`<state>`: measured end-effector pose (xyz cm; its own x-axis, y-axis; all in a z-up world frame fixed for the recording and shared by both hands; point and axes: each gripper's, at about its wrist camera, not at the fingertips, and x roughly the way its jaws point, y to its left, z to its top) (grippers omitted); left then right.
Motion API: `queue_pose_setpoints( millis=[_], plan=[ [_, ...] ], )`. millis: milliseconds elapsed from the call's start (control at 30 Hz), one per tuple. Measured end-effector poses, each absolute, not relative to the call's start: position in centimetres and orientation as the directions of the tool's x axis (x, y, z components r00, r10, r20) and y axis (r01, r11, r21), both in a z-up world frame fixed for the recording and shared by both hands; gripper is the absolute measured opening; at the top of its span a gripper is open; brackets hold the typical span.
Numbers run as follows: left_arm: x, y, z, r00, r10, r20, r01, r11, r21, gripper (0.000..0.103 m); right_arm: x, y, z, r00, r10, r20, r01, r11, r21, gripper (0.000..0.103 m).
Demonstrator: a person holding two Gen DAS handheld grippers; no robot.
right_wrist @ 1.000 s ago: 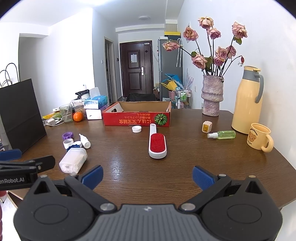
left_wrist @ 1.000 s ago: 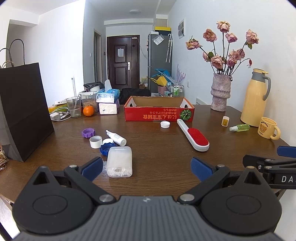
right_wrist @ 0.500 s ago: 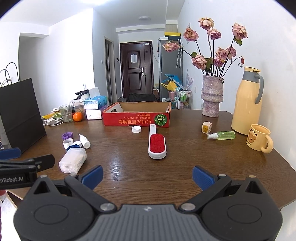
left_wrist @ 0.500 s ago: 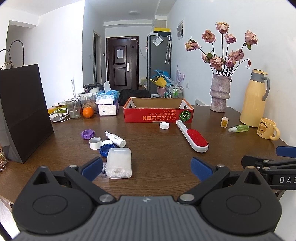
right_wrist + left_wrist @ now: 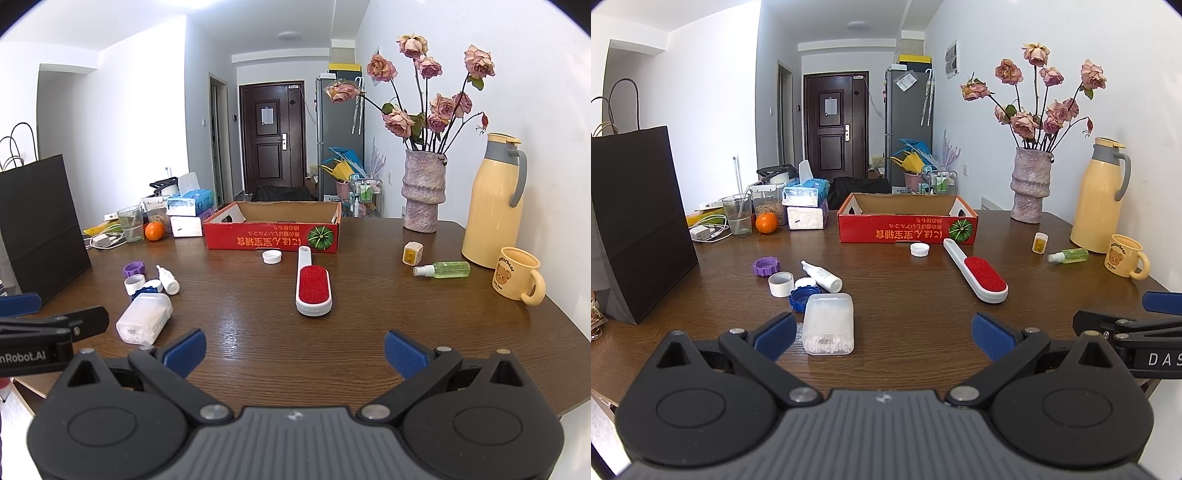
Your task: Organize rigid objects
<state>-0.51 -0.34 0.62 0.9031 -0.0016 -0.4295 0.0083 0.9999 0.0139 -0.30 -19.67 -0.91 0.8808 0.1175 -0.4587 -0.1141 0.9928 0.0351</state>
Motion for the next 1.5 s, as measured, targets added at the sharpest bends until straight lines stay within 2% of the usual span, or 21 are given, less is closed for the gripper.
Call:
queue_pose_setpoints(
  millis=[800, 1500],
  plan=[
    [-0.4, -0.2, 0.6, 0.901, -0.002, -0.434, 0.007, 1.000, 0.011, 0.103, 0.4, -19.4, -1.6, 0.875, 0.117, -0.469, -0.116, 0.993, 0.031, 0.103],
    [5.6, 1.7, -2.4, 0.856, 0.034, -0.517, -0.052, 0.998, -0.020, 0.103, 5.7, -18.7, -3.9, 0.828, 0.107, -0.550, -0.103, 0.994, 0.038, 0.103]
  ],
)
